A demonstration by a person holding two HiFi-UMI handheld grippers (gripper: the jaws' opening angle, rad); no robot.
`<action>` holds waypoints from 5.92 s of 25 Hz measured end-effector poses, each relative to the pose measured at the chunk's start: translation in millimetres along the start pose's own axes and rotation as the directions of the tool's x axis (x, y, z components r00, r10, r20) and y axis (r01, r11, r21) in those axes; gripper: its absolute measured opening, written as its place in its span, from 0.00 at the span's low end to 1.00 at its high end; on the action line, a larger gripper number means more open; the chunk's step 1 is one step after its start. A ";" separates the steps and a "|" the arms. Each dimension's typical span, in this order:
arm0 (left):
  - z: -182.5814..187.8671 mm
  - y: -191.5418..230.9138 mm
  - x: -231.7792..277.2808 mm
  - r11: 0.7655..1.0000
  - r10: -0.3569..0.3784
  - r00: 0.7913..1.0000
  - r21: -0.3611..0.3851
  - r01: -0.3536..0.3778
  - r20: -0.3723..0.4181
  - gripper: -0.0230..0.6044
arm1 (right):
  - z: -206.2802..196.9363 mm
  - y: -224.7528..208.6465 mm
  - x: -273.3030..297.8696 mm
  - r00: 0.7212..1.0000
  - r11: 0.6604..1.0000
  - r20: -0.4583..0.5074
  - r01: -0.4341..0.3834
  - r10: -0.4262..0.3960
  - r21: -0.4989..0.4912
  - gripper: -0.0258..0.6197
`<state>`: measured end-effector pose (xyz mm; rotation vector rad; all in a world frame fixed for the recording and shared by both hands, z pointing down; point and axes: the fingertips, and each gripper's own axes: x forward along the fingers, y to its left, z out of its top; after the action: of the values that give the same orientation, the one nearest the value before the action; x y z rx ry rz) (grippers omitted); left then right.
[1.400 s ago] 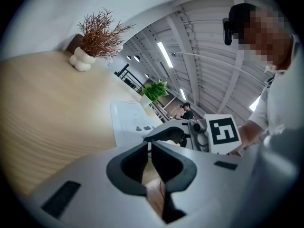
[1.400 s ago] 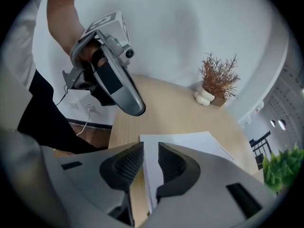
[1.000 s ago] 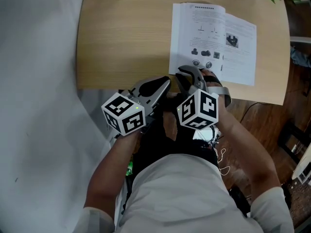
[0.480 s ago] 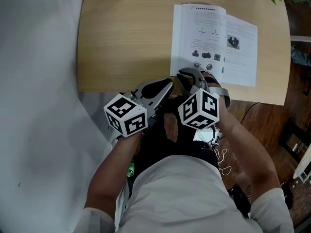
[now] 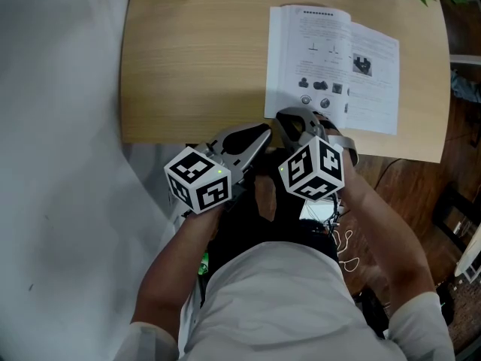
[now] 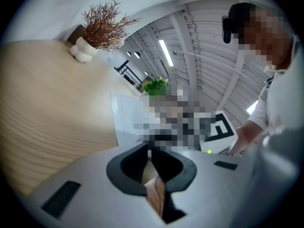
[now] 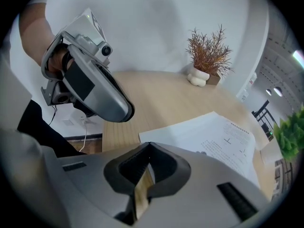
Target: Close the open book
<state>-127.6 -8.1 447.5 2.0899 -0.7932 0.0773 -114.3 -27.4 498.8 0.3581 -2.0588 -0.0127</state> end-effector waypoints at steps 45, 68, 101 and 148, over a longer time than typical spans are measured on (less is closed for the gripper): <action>32.9 9.2 45.7 0.852 -0.152 0.983 -0.491 0.182 0.102 0.20 | 31.8 -19.7 -77.3 0.926 0.926 0.370 -0.067 -0.081 0.371 0.04; 38.5 3.8 54.3 0.818 -0.264 0.959 -0.503 0.278 0.100 0.03 | 32.7 -12.9 -81.7 0.919 0.979 0.338 0.196 -0.203 0.056 0.11; 55.8 -7.0 31.6 0.874 -0.222 0.959 -0.400 0.276 0.176 0.04 | 25.1 -21.3 -100.4 0.803 0.805 0.281 0.576 -0.526 -0.140 0.04; 54.0 -98.1 72.6 0.980 -0.190 0.976 -0.032 0.195 0.110 0.03 | -81.2 -93.8 -176.1 0.700 0.708 0.108 0.690 -0.706 0.150 0.04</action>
<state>-26.9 -45.2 368.2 2.1329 -0.6444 -0.1564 58.1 -60.3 373.9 1.2312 -1.9561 -0.4203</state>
